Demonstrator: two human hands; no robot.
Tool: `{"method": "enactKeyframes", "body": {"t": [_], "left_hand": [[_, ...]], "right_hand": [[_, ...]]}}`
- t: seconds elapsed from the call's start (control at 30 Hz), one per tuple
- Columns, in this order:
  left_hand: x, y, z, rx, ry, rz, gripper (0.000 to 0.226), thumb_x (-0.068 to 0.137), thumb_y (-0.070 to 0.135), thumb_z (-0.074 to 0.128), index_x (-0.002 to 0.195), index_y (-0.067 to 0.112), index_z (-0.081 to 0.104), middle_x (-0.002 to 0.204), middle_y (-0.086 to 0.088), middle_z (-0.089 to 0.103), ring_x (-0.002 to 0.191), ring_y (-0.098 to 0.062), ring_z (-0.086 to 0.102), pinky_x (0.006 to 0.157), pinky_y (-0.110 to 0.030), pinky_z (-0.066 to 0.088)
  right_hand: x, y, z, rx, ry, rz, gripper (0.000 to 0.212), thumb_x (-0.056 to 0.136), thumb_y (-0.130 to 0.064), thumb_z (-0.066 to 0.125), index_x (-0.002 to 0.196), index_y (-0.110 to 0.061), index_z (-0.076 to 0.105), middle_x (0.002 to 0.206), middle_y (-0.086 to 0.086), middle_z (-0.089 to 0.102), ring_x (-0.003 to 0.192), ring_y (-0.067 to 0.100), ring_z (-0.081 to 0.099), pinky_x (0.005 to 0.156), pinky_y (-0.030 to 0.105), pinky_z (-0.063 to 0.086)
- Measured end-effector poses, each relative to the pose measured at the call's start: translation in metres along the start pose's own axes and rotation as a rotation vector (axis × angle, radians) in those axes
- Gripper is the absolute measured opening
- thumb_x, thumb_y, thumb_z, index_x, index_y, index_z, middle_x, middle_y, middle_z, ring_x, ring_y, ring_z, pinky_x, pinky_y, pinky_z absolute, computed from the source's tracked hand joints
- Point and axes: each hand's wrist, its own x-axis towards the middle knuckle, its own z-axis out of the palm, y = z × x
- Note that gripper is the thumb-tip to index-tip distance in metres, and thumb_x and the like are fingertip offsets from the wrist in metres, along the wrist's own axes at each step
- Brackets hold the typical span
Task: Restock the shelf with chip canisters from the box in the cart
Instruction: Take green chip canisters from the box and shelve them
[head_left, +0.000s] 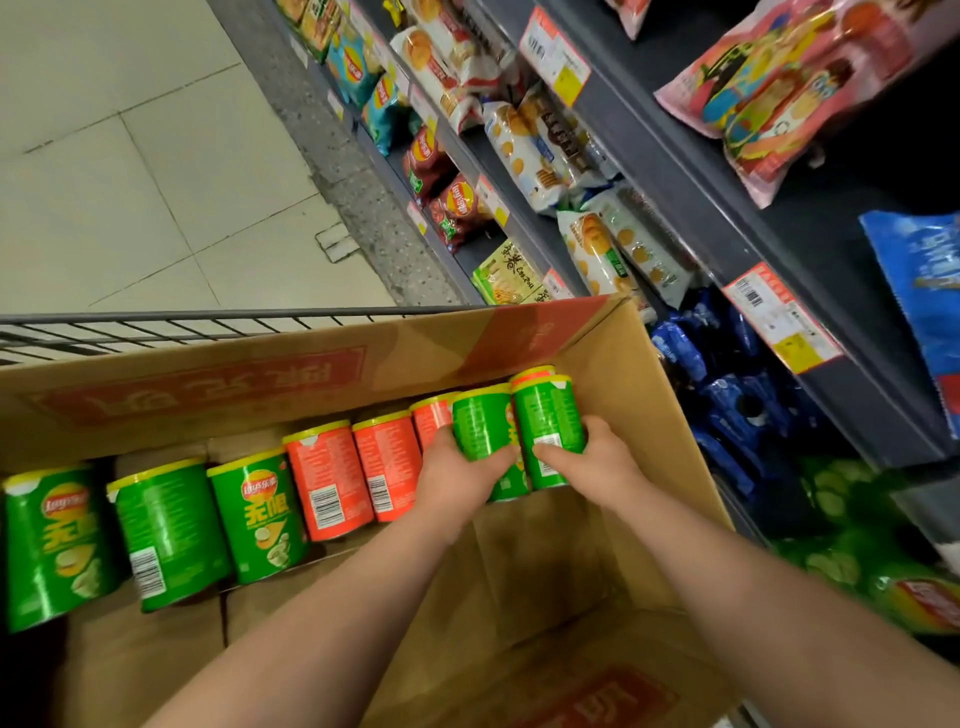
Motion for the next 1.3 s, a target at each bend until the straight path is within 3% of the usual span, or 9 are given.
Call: {"method": "enactKeyframes", "body": {"t": [0.1, 0.27, 0.37, 0.5, 0.6, 0.73, 1.0, 1.17, 1.3], "left_hand": [[-0.024, -0.002, -0.007, -0.017, -0.072, 0.013, 0.043, 0.079, 0.029, 0.076, 0.110, 0.022, 0.047, 0.099, 0.003, 0.059, 0.085, -0.013, 0.058, 0.072, -0.023, 0.046], [-0.063, -0.002, -0.011, -0.060, -0.158, -0.008, 0.048, 0.075, 0.036, 0.077, 0.112, 0.023, 0.048, 0.107, 0.000, 0.064, 0.096, -0.019, 0.065, 0.090, -0.037, 0.053], [-0.083, 0.003, -0.009, -0.083, -0.201, 0.013, 0.061, 0.064, 0.046, 0.078, 0.115, 0.026, 0.050, 0.109, 0.000, 0.067, 0.095, -0.019, 0.067, 0.090, -0.041, 0.053], [-0.104, 0.016, -0.006, -0.091, -0.240, 0.077, 0.049, 0.065, 0.044, 0.078, 0.105, 0.034, 0.051, 0.107, 0.004, 0.068, 0.093, -0.016, 0.068, 0.090, -0.042, 0.054], [-0.117, 0.026, -0.001, -0.111, -0.263, 0.108, 0.057, 0.046, 0.057, 0.074, 0.094, 0.035, 0.053, 0.105, 0.004, 0.069, 0.092, -0.017, 0.068, 0.089, -0.041, 0.054], [-0.130, 0.031, 0.010, -0.113, -0.324, 0.154, 0.071, 0.042, 0.059, 0.074, 0.105, 0.031, 0.056, 0.105, 0.002, 0.070, 0.093, -0.018, 0.069, 0.090, -0.043, 0.054], [-0.176, 0.044, 0.034, -0.080, -0.425, 0.256, 0.087, 0.040, 0.056, 0.073, 0.119, 0.026, 0.054, 0.106, 0.004, 0.068, 0.094, -0.015, 0.067, 0.091, -0.040, 0.053], [-0.213, 0.046, 0.051, -0.031, -0.526, 0.324, 0.063, 0.064, 0.038, 0.079, 0.118, 0.020, 0.052, 0.099, 0.009, 0.064, 0.086, -0.005, 0.063, 0.067, -0.017, 0.050], [-0.248, 0.034, 0.073, 0.053, -0.588, 0.363, 0.054, 0.051, 0.044, 0.076, 0.096, 0.030, 0.050, 0.094, 0.010, 0.063, 0.088, -0.012, 0.065, 0.082, -0.033, 0.055]], "right_hand": [[-0.023, 0.006, -0.005, 0.060, -0.020, -0.006, 0.055, 0.081, -0.038, 0.069, 0.127, -0.017, 0.046, 0.102, -0.002, 0.055, 0.091, 0.018, 0.054, 0.078, 0.028, 0.042], [-0.064, 0.019, -0.019, 0.155, -0.025, 0.001, 0.053, 0.082, -0.039, 0.068, 0.127, -0.020, 0.046, 0.105, -0.002, 0.057, 0.099, 0.019, 0.058, 0.086, 0.033, 0.047], [-0.088, 0.028, -0.031, 0.220, -0.002, -0.008, 0.049, 0.084, -0.037, 0.067, 0.126, -0.022, 0.047, 0.103, -0.004, 0.057, 0.096, 0.017, 0.057, 0.080, 0.031, 0.044], [-0.115, 0.039, -0.048, 0.297, 0.057, -0.024, 0.033, 0.086, -0.034, 0.066, 0.112, -0.027, 0.048, 0.091, -0.011, 0.055, 0.083, 0.007, 0.055, 0.068, 0.024, 0.042], [-0.131, 0.046, -0.057, 0.374, 0.108, -0.024, 0.033, 0.085, -0.031, 0.067, 0.113, -0.028, 0.050, 0.096, -0.008, 0.058, 0.082, 0.004, 0.054, 0.064, 0.021, 0.040], [-0.150, 0.061, -0.066, 0.454, 0.174, 0.004, 0.043, 0.082, -0.032, 0.070, 0.122, -0.021, 0.054, 0.107, -0.001, 0.063, 0.094, 0.013, 0.061, 0.076, 0.027, 0.046], [-0.198, 0.097, -0.081, 0.611, 0.313, 0.003, 0.035, 0.085, -0.023, 0.069, 0.115, -0.019, 0.052, 0.099, -0.004, 0.062, 0.078, -0.001, 0.058, 0.055, 0.011, 0.042], [-0.238, 0.129, -0.086, 0.716, 0.395, 0.012, 0.037, 0.085, -0.023, 0.069, 0.117, -0.020, 0.050, 0.096, -0.007, 0.061, 0.080, -0.001, 0.058, 0.053, 0.010, 0.043], [-0.279, 0.166, -0.082, 0.787, 0.482, 0.019, 0.032, 0.085, -0.022, 0.068, 0.112, -0.018, 0.052, 0.092, -0.011, 0.060, 0.080, 0.001, 0.059, 0.053, 0.010, 0.043]]}}
